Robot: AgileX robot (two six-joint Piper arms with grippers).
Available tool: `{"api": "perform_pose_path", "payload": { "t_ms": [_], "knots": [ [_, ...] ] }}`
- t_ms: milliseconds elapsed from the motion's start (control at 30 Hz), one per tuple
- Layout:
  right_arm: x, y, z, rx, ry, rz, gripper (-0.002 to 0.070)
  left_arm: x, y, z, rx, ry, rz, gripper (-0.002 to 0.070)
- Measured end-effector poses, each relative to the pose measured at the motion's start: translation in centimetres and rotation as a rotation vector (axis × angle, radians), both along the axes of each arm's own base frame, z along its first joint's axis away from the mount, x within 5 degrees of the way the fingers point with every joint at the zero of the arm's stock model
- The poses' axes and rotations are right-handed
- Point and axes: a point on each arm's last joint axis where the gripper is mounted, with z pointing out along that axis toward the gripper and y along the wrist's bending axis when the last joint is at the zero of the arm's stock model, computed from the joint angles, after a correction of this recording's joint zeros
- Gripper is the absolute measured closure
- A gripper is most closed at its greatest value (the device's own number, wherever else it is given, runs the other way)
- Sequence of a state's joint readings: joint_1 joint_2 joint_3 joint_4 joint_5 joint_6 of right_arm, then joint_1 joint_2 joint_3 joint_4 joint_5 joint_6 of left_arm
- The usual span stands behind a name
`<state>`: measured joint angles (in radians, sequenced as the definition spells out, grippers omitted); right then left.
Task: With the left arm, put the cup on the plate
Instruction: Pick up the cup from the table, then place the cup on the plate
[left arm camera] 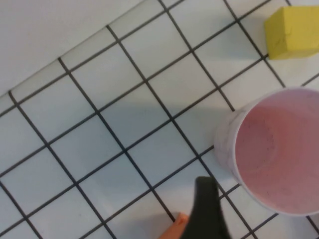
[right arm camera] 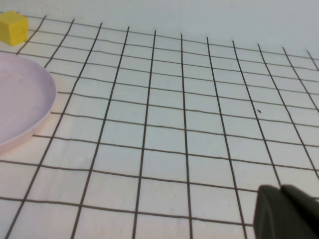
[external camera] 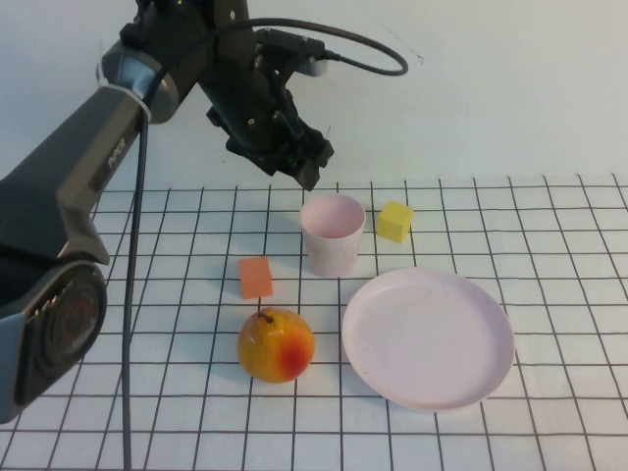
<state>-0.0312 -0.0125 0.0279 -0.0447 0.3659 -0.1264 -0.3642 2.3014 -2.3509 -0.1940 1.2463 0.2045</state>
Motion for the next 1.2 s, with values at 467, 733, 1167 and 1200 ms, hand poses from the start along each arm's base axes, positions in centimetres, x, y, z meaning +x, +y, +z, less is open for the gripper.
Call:
{"api": "perform_pose_path", "payload": {
  "t_ms": [467, 733, 1167, 1200],
  "knots": [
    [0.0, 0.0, 0.0, 0.000, 0.000, 0.000, 0.0678, 0.4, -0.1, -4.7, 0.049, 0.112, 0.010, 0.0119],
    [0.0, 0.0, 0.0, 0.000, 0.000, 0.000, 0.0678, 0.9, -0.8, -6.9, 0.007, 0.157, 0.015, 0.0319],
    [0.0, 0.0, 0.0, 0.000, 0.000, 0.000, 0.0678, 0.6, -2.2, -6.6, -0.036, 0.130, 0.002, 0.0664],
    [0.0, 0.0, 0.0, 0.000, 0.000, 0.000, 0.0678, 0.2, -2.7, -5.9, -0.035, 0.125, -0.014, 0.0664]
  ]
}}
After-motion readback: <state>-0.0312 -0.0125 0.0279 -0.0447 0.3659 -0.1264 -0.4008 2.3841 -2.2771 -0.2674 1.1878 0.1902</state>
